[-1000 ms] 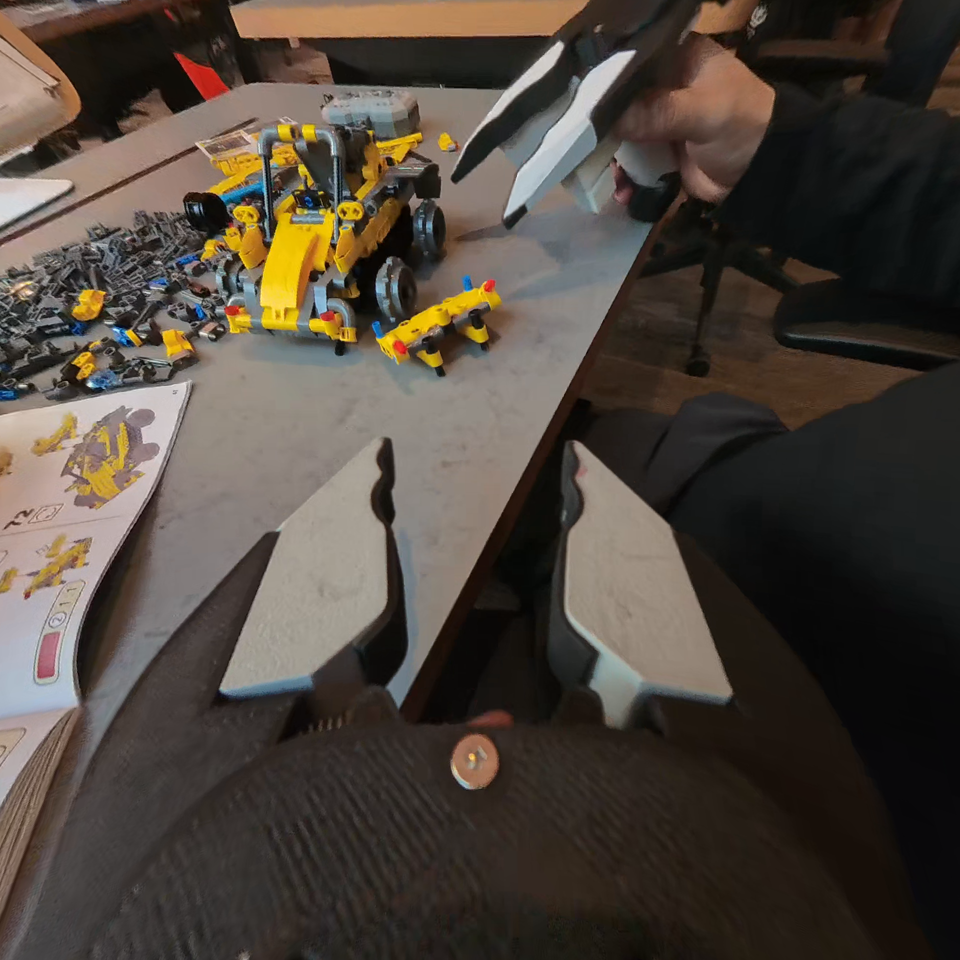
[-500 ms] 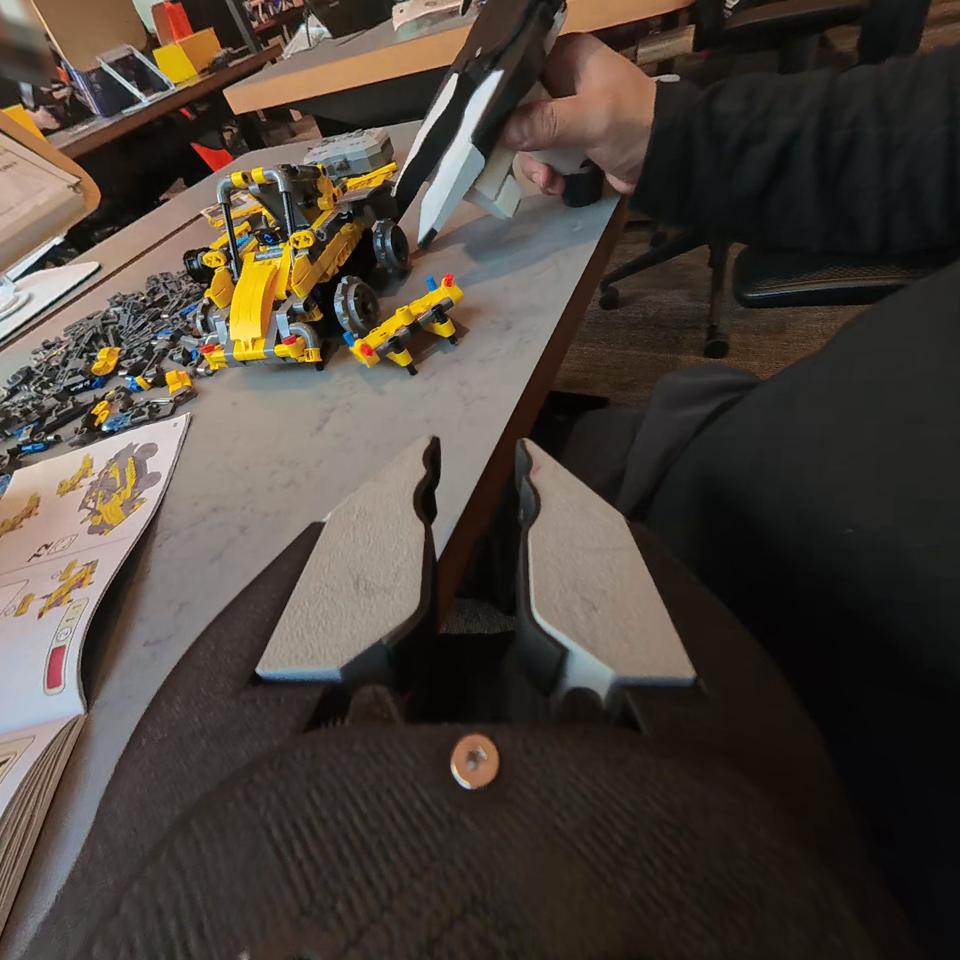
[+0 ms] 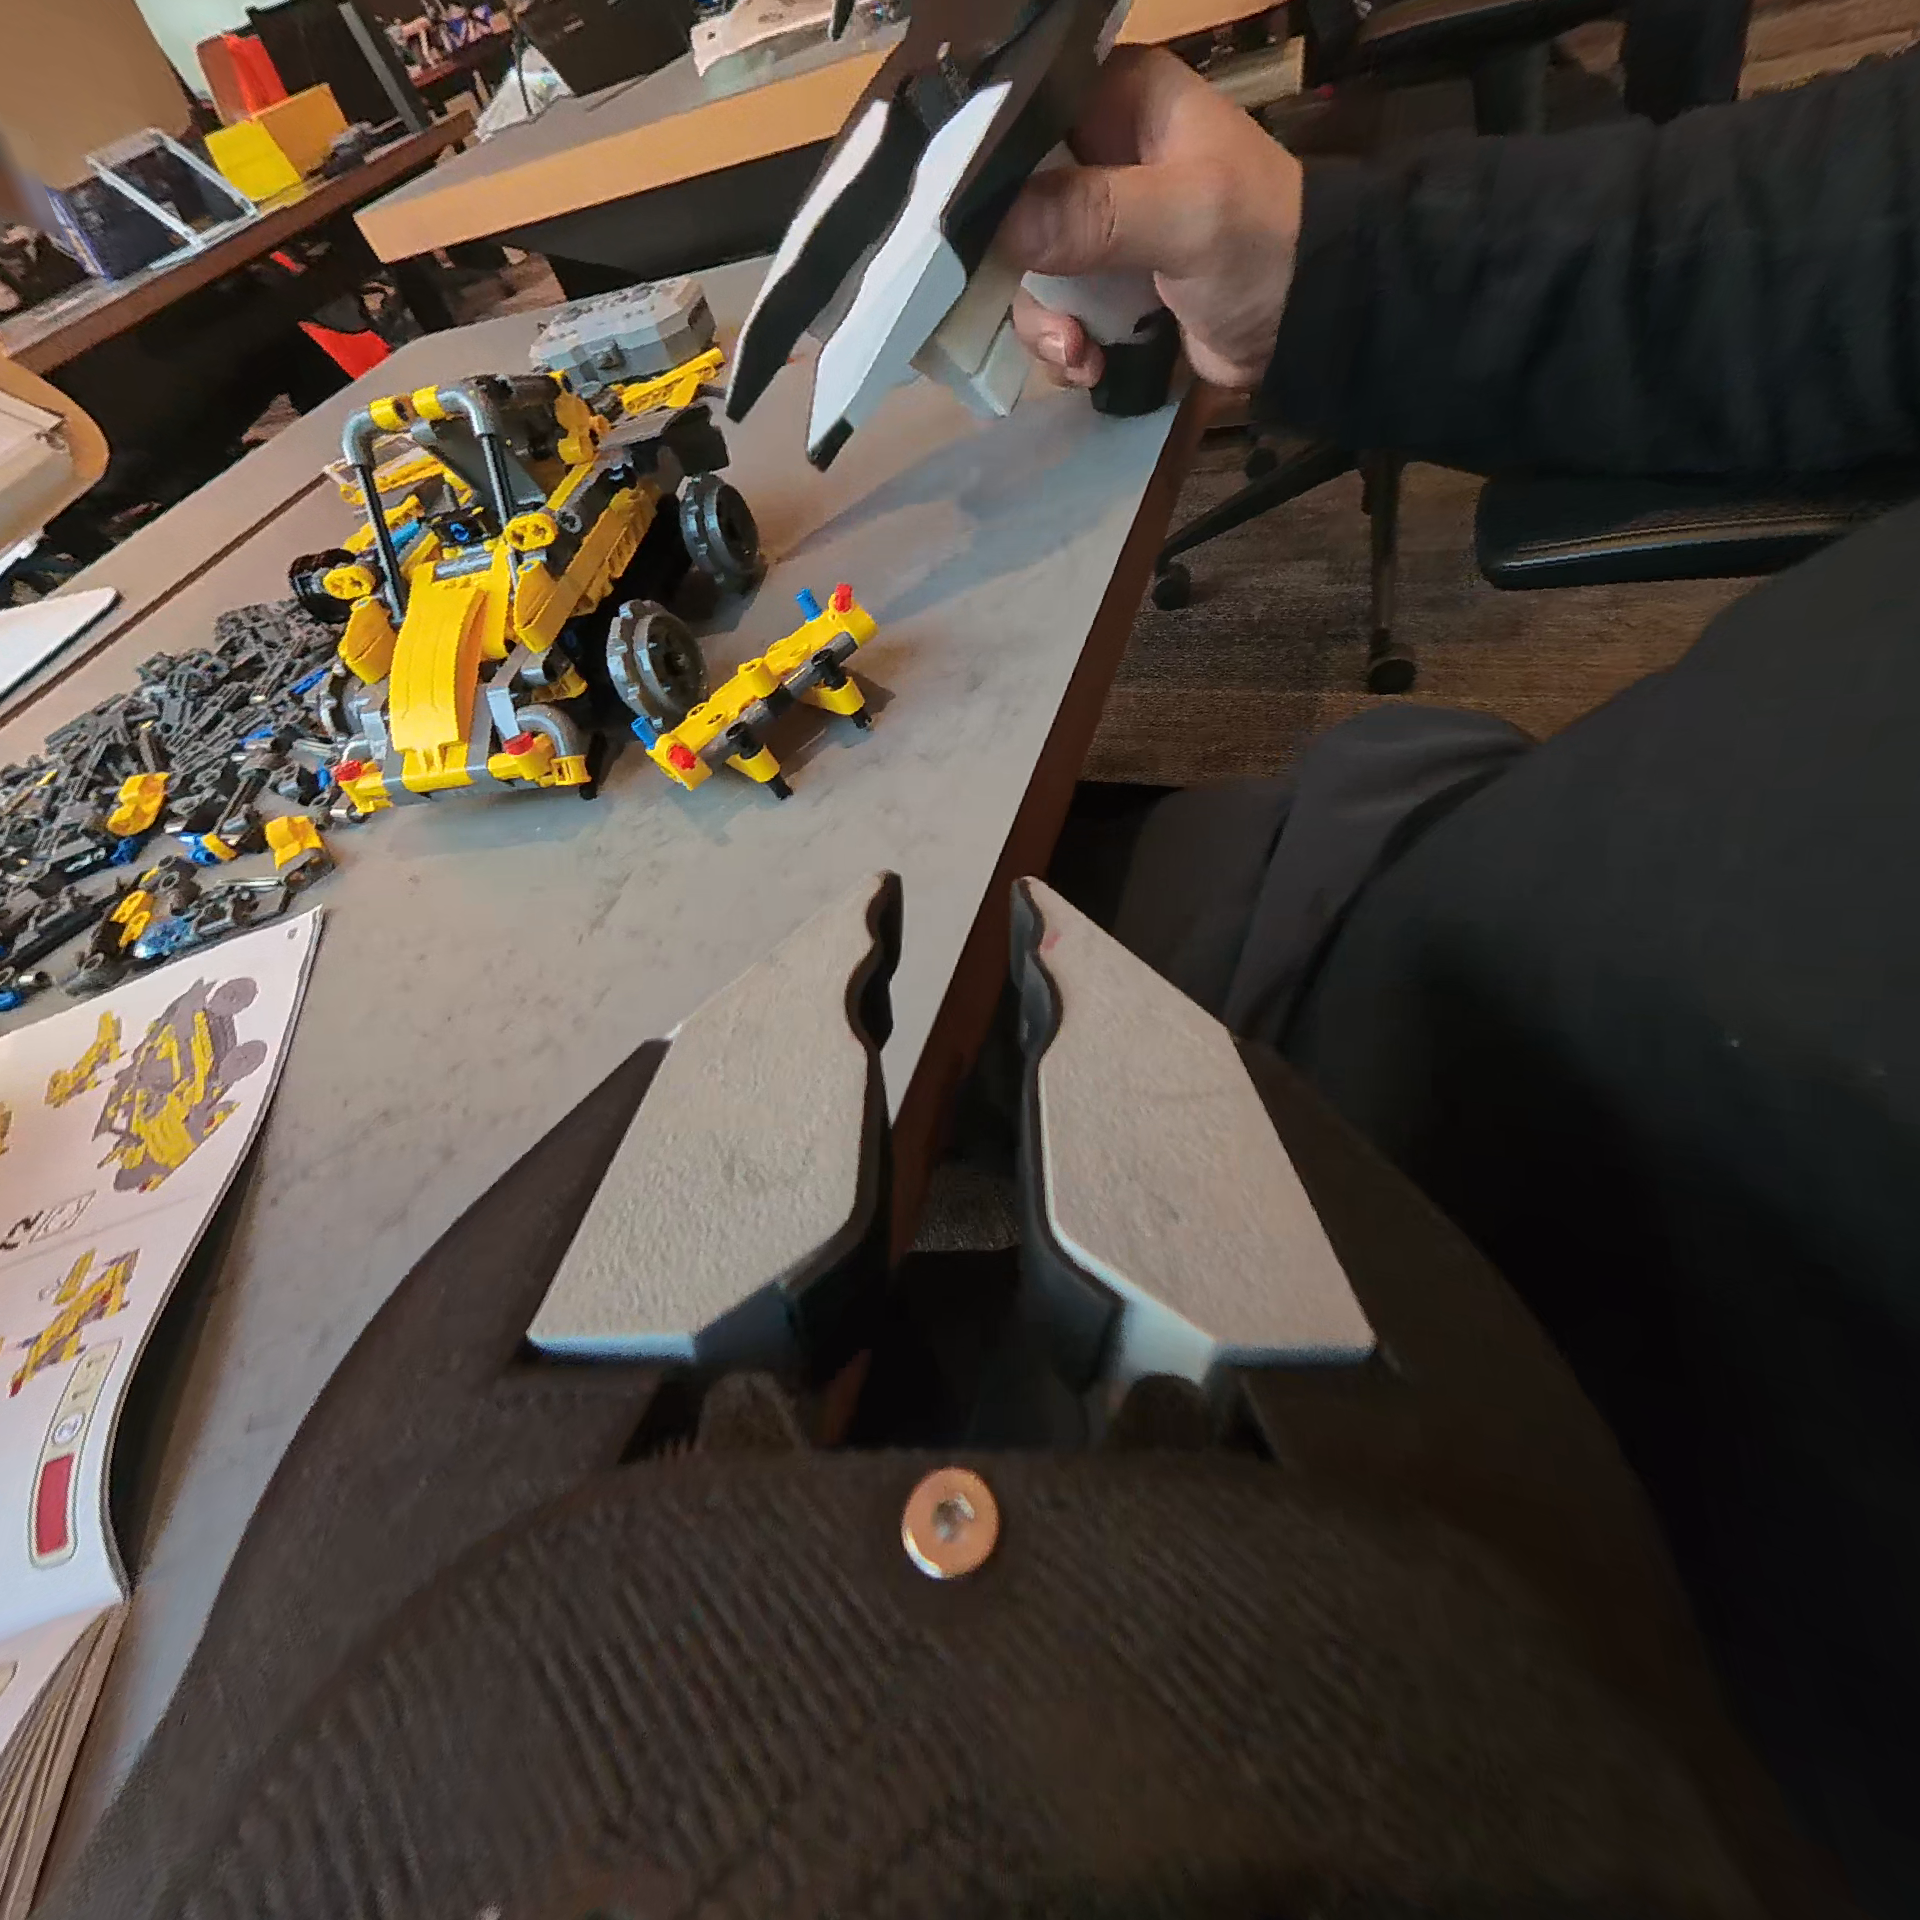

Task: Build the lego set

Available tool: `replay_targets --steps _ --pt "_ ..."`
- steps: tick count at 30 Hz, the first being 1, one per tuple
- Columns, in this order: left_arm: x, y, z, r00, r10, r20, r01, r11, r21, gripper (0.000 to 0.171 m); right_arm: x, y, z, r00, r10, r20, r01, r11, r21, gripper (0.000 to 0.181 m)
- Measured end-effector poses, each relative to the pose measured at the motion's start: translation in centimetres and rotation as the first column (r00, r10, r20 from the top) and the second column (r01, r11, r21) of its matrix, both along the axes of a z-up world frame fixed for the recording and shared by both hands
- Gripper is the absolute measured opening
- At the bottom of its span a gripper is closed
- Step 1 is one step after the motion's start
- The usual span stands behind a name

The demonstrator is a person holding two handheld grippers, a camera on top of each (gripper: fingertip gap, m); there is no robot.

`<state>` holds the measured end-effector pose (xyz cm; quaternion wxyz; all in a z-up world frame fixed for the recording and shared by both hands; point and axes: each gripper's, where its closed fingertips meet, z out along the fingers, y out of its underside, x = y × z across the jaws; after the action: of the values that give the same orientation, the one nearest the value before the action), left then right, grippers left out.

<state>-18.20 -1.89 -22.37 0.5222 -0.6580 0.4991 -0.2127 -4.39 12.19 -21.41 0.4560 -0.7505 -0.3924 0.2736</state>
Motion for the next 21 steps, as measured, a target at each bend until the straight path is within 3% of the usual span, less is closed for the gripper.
replay_targets --steps 21 --pt "0.8 0.2 -0.2 0.999 -0.035 0.002 0.035 0.999 -0.019 0.013 -0.1 -1.4 0.6 0.997 0.060 -0.055 -0.061 0.998 -0.008 0.067"
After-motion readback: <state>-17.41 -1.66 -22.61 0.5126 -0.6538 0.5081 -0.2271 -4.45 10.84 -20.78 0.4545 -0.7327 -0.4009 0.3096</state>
